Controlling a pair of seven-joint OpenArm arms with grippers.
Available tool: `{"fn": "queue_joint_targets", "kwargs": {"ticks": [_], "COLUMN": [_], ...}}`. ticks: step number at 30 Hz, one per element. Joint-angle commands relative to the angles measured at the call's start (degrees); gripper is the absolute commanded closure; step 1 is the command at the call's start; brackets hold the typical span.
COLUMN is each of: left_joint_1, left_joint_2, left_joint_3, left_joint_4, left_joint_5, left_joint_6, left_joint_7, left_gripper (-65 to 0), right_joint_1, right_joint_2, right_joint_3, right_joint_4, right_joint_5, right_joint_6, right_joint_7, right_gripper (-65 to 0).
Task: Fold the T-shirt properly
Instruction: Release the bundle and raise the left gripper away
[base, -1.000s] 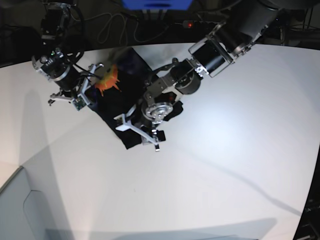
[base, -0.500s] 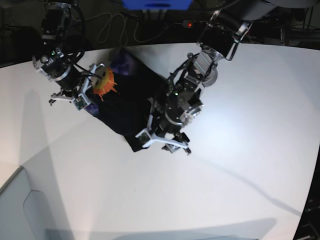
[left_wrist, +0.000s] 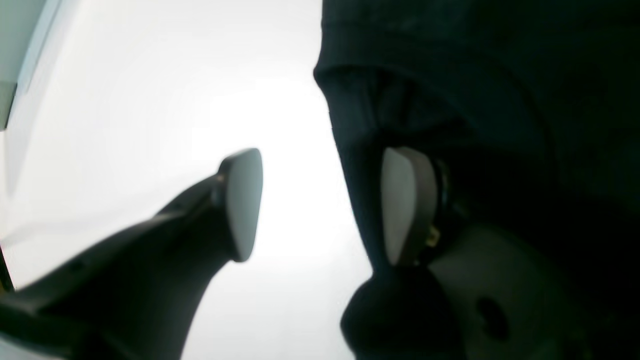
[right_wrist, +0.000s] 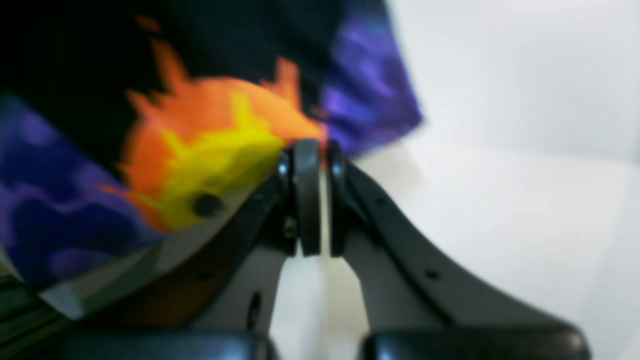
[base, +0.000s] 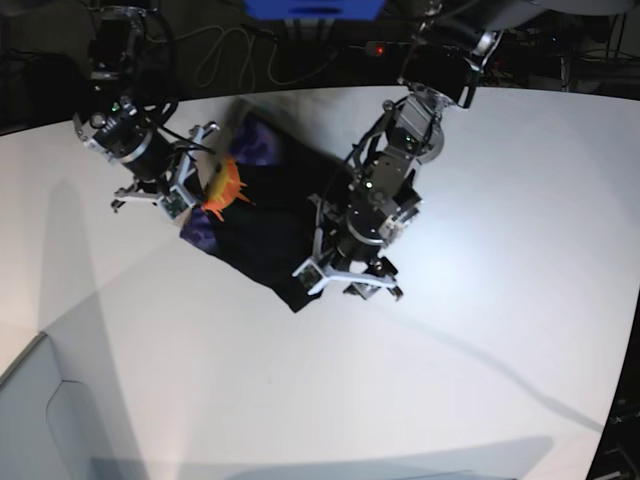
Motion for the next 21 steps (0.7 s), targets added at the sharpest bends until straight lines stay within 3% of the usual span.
{"fn": "queue_joint_targets", "kwargs": {"ticks": [1,5,7,15,21], "left_joint_1": [-0.91,-0.73,-0.64,0.94,4.98], "left_joint_2": [0.72,1.86,1.95,1.86,1.69], "left_joint_3": [-0.13,-0.57,-1.54,-18.77,-32.22], "left_joint_4": [1.08,1.26,1.96,3.63,9.79], "left_joint_5": [0.04,-0.40,-3.47,-24.83,-33.01], "left_joint_6": [0.45,0.45,0.45,0.53,0.53], "left_joint_7": [-1.06,-0.89,-0.71,-0.45,-0.45], "left_gripper": [-36.6,-36.7,-36.7,-36.7,-36.5], "right_joint_1": [0.31,0.31,0.57,1.10,3.38], "right_joint_2": [0.57,0.57,0.57,0.83,0.57], "right_joint_3": [0.43,0.43,0.43,0.52,0.52], "right_joint_4": [0.89,0.98,1.07,1.42,1.51], "right_joint_5": [0.78,0.78,0.78,0.78,0.87], "right_joint_6": [1.50,1.50,1.50,1.50,1.50], "right_joint_7": [1.16,1.16,1.16,1.16,1.16], "right_gripper": [-0.1,-0.1,-0.1,-0.1,-0.1]}}
